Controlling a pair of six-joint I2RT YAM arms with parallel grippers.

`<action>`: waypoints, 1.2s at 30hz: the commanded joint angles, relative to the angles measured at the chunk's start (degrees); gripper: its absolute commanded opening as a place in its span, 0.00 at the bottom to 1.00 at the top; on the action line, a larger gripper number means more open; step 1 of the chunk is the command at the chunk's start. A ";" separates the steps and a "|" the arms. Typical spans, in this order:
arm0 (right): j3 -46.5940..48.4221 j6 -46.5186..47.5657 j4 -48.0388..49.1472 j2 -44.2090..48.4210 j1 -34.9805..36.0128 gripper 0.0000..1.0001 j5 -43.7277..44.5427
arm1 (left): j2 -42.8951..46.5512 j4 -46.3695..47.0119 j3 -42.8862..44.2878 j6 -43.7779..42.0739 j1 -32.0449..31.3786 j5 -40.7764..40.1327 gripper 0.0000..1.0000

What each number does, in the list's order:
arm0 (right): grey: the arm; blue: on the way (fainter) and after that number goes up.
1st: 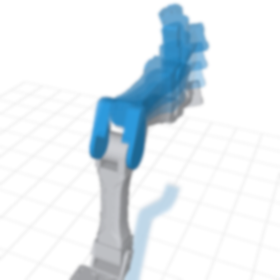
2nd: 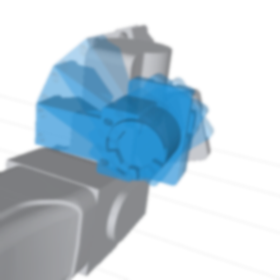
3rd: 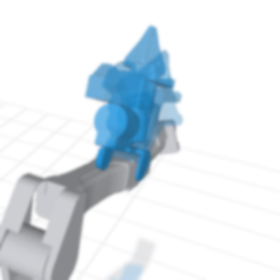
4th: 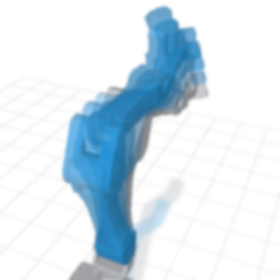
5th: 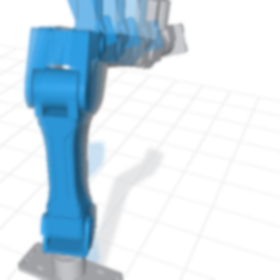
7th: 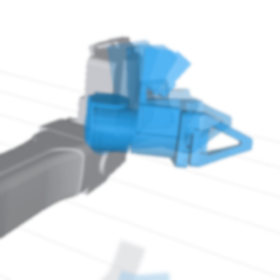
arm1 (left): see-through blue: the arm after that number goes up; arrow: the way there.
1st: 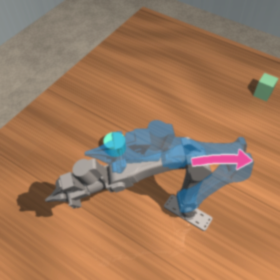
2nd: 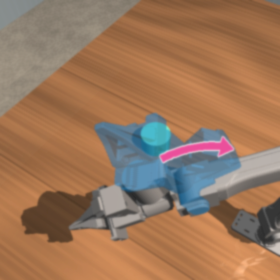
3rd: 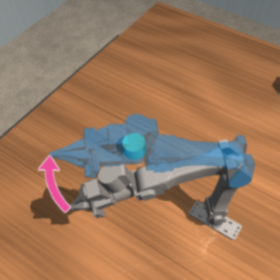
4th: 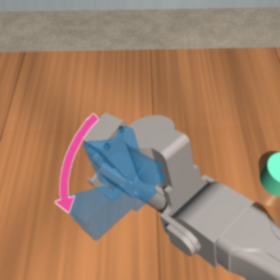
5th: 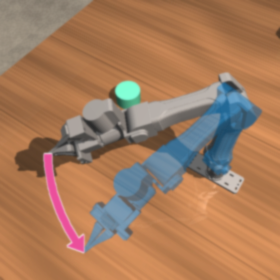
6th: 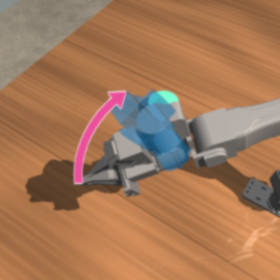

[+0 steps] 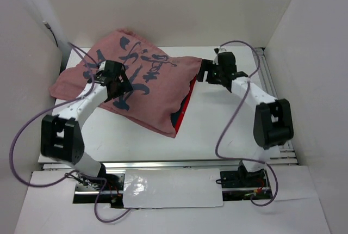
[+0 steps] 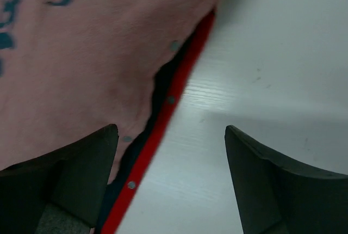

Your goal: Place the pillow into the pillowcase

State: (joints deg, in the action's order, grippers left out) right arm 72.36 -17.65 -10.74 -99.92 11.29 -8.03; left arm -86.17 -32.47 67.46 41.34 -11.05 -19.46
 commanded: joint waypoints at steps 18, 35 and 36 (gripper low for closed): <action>-14.45 -3.36 5.56 11.33 17.36 0.84 -1.03 | -21.14 4.17 15.14 11.31 -22.77 11.28 0.08; -17.41 -10.04 -3.06 23.97 0.32 0.99 18.84 | 15.04 -10.84 -5.56 15.15 -6.82 -2.06 1.00; -18.73 -11.34 -3.58 25.55 -0.38 0.99 17.97 | 17.42 -14.43 -9.85 17.61 -4.44 -2.77 1.00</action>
State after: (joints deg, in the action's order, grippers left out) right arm 56.97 -25.43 -12.69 -77.65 11.97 9.89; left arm -74.78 -36.82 64.86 52.07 -20.95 -17.10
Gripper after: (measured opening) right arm 0.990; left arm 0.998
